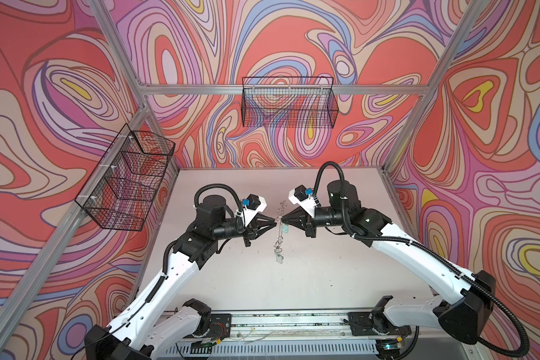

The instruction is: Put the keys on the keyring

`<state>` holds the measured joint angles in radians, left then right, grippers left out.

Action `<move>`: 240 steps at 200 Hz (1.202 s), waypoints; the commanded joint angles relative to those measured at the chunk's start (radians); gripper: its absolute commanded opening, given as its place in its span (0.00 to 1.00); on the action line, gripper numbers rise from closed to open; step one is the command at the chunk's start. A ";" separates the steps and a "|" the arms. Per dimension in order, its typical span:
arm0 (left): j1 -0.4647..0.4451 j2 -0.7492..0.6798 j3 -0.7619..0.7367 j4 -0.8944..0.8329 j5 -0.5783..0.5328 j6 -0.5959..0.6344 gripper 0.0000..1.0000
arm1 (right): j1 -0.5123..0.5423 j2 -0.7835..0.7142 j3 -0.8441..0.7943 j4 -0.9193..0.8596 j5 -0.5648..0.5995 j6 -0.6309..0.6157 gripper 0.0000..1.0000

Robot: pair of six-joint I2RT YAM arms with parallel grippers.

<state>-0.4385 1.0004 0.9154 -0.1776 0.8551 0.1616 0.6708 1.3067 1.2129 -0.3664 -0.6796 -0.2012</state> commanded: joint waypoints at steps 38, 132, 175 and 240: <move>0.002 0.024 0.049 -0.080 0.011 0.079 0.15 | 0.043 0.023 0.042 -0.059 0.042 -0.076 0.00; 0.003 0.058 0.065 -0.113 0.047 0.088 0.11 | 0.066 0.030 0.052 -0.045 0.022 -0.070 0.00; 0.001 0.052 0.060 -0.114 0.078 0.098 0.00 | 0.069 0.039 0.055 -0.044 0.023 -0.073 0.00; 0.001 -0.048 -0.097 0.242 -0.013 -0.033 0.00 | 0.058 -0.035 -0.040 0.092 0.136 0.058 0.15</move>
<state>-0.4370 1.0191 0.9020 -0.1837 0.8803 0.2089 0.7284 1.3289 1.2167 -0.3920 -0.5972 -0.2180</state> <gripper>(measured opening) 0.048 0.099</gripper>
